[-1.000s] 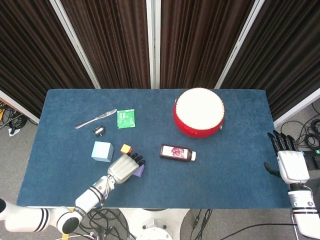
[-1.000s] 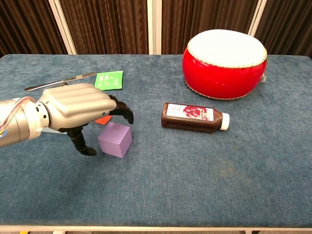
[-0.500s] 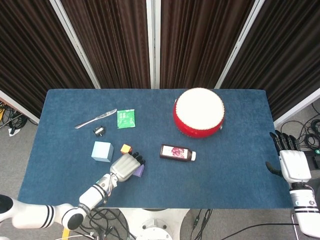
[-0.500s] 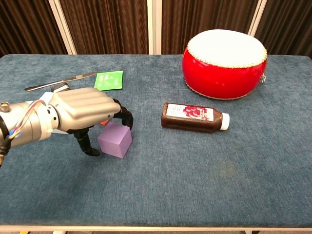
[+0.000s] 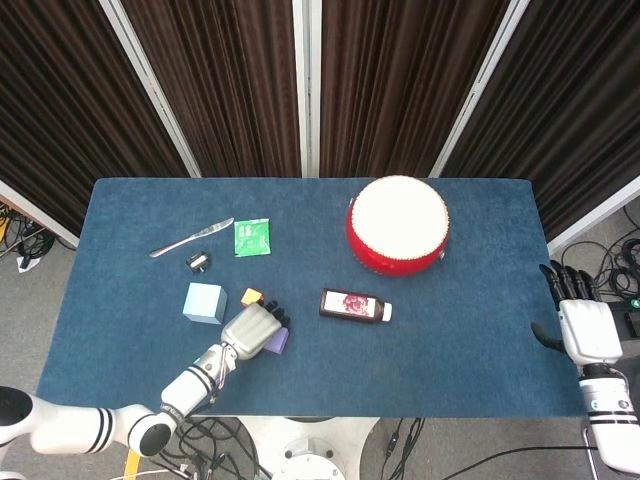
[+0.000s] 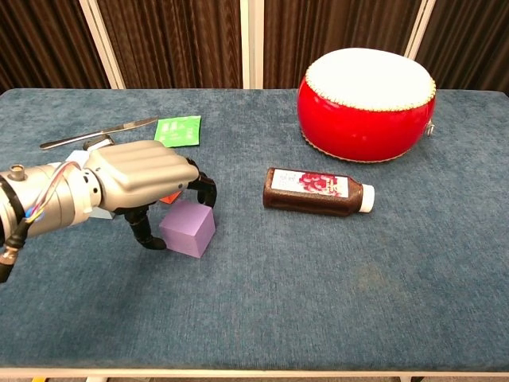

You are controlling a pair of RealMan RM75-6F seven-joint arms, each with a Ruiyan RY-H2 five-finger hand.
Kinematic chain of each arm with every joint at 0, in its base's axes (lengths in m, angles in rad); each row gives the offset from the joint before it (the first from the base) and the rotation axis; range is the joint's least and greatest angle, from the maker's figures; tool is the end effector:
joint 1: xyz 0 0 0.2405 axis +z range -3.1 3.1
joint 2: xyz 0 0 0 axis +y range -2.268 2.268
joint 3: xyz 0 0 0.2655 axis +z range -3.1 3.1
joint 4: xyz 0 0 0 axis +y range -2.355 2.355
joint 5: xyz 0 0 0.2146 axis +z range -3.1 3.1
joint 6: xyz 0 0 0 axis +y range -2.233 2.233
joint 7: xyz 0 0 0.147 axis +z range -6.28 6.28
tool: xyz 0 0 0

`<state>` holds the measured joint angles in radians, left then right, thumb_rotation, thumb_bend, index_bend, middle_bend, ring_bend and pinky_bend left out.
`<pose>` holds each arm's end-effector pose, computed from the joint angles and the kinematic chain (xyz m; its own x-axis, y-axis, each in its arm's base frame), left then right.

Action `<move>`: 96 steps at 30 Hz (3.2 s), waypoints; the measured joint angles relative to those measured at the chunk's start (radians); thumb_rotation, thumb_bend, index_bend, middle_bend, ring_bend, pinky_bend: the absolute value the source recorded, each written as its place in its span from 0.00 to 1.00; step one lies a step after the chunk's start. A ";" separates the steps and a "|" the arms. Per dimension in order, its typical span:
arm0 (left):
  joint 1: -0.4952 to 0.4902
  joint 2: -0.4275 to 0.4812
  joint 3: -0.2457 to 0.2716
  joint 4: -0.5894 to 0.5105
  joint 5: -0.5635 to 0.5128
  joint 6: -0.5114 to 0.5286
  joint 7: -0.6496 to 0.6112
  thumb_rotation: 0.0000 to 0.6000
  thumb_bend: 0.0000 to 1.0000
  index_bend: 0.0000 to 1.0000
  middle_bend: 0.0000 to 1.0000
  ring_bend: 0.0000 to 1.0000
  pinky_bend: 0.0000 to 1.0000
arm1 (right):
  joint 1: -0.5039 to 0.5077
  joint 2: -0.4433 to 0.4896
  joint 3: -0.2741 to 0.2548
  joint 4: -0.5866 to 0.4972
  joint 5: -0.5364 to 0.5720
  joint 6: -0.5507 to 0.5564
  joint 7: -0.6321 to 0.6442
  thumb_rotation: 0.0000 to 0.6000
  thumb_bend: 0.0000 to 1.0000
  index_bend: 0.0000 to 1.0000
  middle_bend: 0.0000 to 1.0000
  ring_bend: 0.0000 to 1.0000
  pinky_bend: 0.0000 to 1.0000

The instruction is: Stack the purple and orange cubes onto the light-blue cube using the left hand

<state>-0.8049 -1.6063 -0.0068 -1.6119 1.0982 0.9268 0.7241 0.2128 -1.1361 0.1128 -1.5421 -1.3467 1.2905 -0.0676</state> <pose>-0.1279 0.2870 -0.0743 0.7372 0.2401 0.6315 0.6072 -0.6455 -0.4634 -0.3324 -0.2411 0.1535 0.4703 -0.0768 0.8791 -0.8804 0.0273 0.4734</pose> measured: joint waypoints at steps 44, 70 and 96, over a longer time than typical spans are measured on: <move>-0.094 0.370 -0.107 -0.247 -0.452 0.090 0.136 1.00 0.26 0.48 0.50 0.27 0.42 | 0.019 -0.013 -0.002 -0.005 0.008 -0.024 -0.035 1.00 0.20 0.00 0.02 0.00 0.01; -0.122 0.447 0.002 -0.313 -0.385 0.051 0.074 1.00 0.26 0.48 0.50 0.27 0.41 | 0.017 -0.015 -0.008 -0.016 0.009 -0.014 -0.059 1.00 0.20 0.00 0.02 0.00 0.01; -0.098 0.472 0.037 -0.204 -0.173 -0.054 -0.105 1.00 0.26 0.48 0.50 0.27 0.41 | 0.012 -0.008 -0.005 -0.065 0.017 0.009 -0.125 1.00 0.20 0.00 0.02 0.00 0.01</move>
<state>-0.9027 -1.1340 0.0305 -1.8160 0.9253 0.8731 0.6187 0.2250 -1.1444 0.1076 -1.6068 -1.3300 1.2998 -0.1927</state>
